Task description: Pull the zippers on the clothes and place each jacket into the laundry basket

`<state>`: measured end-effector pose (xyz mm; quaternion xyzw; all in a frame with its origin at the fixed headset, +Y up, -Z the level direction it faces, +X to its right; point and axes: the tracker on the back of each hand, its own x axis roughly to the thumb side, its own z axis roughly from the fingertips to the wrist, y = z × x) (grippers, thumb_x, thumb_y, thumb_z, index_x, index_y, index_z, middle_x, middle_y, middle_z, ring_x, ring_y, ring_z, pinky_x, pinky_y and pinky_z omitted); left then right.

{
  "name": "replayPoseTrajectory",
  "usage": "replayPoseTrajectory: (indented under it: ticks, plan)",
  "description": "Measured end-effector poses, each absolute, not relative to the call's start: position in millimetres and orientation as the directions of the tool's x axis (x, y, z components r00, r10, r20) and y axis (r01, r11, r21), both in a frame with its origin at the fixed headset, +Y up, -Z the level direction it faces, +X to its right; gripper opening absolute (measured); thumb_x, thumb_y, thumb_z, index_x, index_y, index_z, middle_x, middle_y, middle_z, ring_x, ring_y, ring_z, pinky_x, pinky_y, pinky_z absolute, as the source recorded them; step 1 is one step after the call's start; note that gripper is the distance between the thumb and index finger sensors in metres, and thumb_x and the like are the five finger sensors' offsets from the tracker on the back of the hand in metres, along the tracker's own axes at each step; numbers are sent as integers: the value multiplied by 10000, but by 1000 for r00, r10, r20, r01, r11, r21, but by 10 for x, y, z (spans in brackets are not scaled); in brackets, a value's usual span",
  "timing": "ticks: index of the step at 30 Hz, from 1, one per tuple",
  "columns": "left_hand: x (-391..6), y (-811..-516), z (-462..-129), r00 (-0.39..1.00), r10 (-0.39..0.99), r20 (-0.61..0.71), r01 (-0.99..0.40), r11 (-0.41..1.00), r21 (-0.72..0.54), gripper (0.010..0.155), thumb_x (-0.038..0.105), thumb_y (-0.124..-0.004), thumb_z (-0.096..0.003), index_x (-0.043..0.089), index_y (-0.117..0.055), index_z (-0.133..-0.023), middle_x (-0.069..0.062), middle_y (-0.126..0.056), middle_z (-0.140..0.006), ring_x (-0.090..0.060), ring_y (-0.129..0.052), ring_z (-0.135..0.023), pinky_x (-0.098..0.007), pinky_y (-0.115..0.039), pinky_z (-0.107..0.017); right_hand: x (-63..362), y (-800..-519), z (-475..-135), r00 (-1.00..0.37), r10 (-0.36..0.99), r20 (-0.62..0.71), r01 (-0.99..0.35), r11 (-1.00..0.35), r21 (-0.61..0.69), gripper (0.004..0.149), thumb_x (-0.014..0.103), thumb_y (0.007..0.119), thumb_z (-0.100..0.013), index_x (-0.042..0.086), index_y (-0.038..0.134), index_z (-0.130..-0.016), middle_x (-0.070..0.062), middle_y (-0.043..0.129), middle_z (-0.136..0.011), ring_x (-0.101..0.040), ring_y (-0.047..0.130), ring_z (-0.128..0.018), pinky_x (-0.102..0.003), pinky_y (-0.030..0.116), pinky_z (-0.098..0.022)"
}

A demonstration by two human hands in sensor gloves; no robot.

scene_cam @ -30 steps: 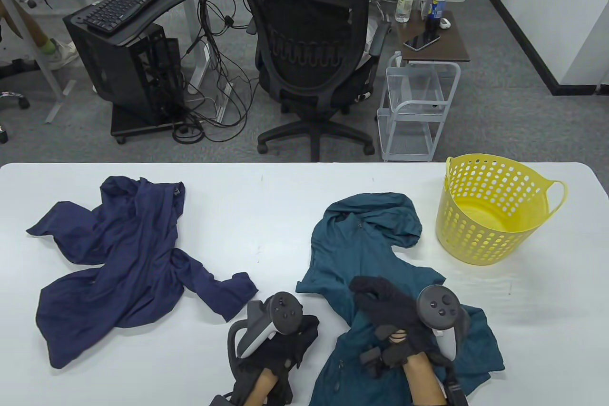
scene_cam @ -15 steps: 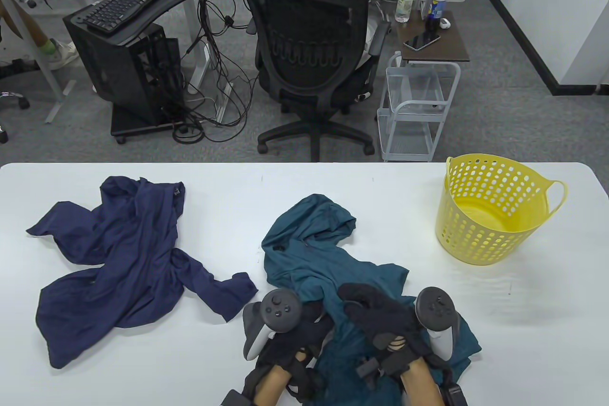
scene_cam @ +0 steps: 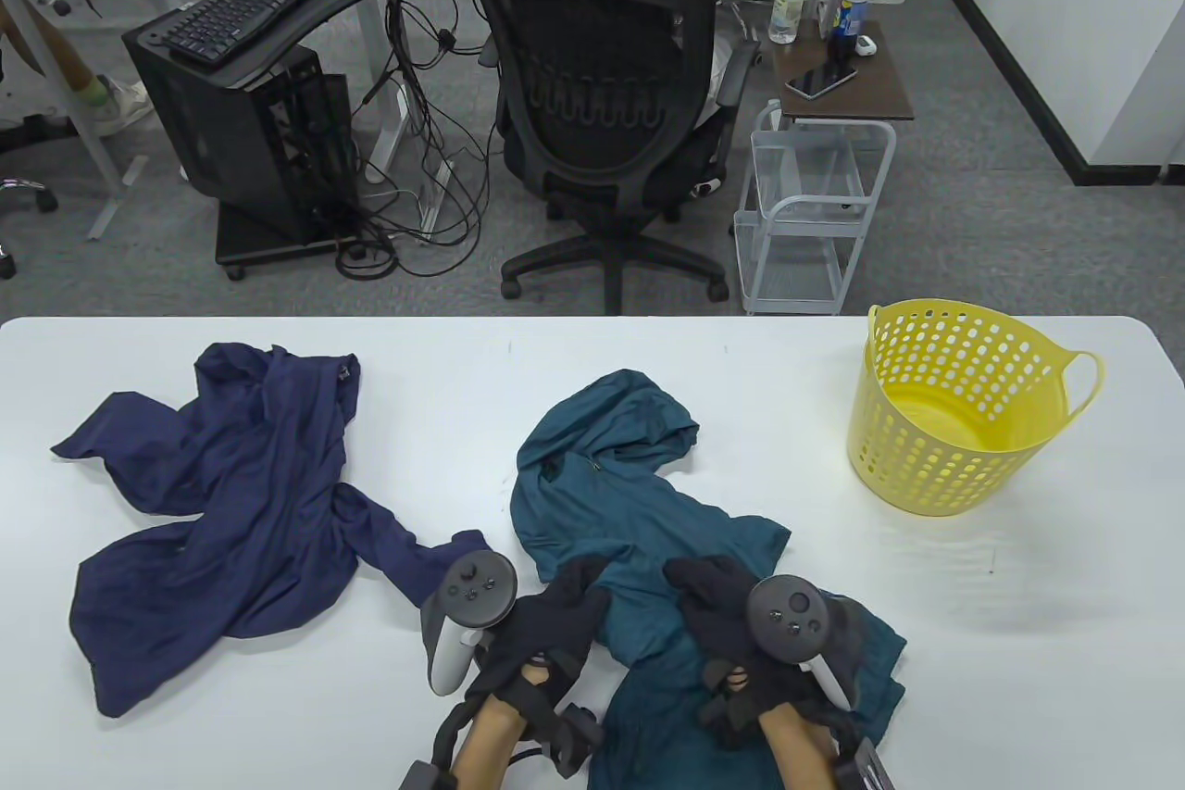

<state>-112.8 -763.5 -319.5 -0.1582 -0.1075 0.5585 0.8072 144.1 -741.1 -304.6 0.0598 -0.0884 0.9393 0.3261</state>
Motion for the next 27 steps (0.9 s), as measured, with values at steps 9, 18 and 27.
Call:
replayPoseTrajectory:
  ticks: [9,18,27]
  plan:
    - [-1131,-7389,-3129,793,572,210,-520,815,-255,840,771,-701,-299,277,-597,-970,107,-922,-429,-232,-911,-576,-592,-707,-584,1455,-7429,-3060,-815,560,150,-578,-803,-142,398,271,923,-460,355,881,-847,65,942,-843,-167,1005,-547,-430,815,-541]
    - [-863,-7330,-2993,995,20,96,-4,986,-168,916,680,-867,-285,313,-471,-1025,170,-815,-617,-172,-863,-655,-570,-702,-633,1431,-7418,-3051,-858,491,150,-511,-843,-167,397,283,926,-452,364,886,-839,75,949,-832,-152,1022,-531,-415,831,-524]
    - [-1354,-7349,-3036,808,586,-53,-588,808,-28,514,445,-648,-453,401,-633,-964,188,-899,-800,-233,-872,-858,-553,-703,-647,1459,-7442,-3067,-876,465,132,-482,-860,-169,394,276,925,-456,356,886,-839,68,942,-831,-159,1012,-543,-425,818,-536]
